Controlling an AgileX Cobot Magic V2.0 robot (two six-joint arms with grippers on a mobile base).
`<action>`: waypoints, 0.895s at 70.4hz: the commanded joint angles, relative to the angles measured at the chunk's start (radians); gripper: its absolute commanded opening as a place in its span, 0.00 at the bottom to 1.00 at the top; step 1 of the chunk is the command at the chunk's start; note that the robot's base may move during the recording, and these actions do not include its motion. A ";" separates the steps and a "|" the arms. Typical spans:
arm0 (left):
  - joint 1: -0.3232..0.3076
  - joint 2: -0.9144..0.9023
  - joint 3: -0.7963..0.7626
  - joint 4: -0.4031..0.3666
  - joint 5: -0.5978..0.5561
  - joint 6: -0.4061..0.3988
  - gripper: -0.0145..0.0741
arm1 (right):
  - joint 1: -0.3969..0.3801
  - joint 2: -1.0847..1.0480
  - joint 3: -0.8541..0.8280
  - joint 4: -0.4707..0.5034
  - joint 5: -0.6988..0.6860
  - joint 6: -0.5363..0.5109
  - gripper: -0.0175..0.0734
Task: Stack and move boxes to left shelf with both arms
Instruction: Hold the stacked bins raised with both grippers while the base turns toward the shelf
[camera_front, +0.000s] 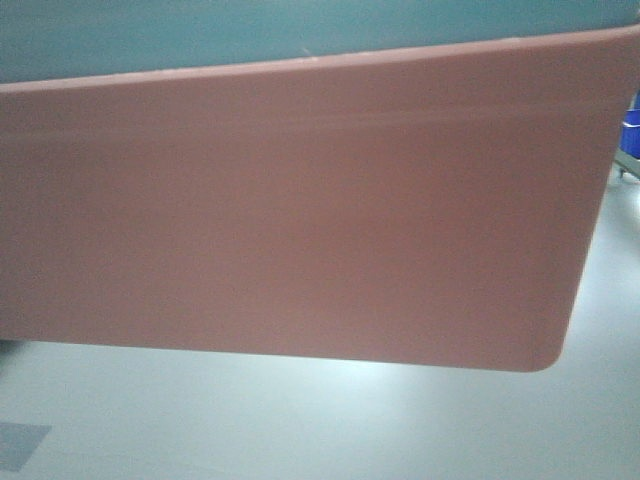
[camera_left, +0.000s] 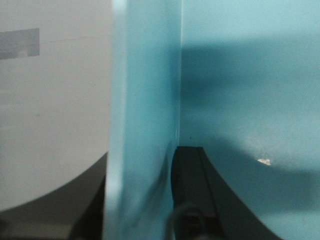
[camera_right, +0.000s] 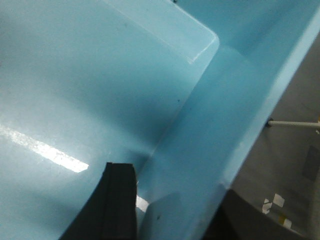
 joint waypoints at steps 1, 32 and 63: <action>-0.041 -0.041 -0.069 -0.060 -0.310 0.056 0.16 | 0.034 -0.031 -0.041 0.096 -0.292 -0.054 0.23; -0.041 -0.039 -0.069 -0.060 -0.310 0.056 0.16 | 0.034 -0.031 -0.041 0.096 -0.288 -0.054 0.23; -0.041 -0.034 -0.069 -0.060 -0.311 0.056 0.16 | 0.034 -0.031 -0.041 0.083 -0.278 -0.054 0.23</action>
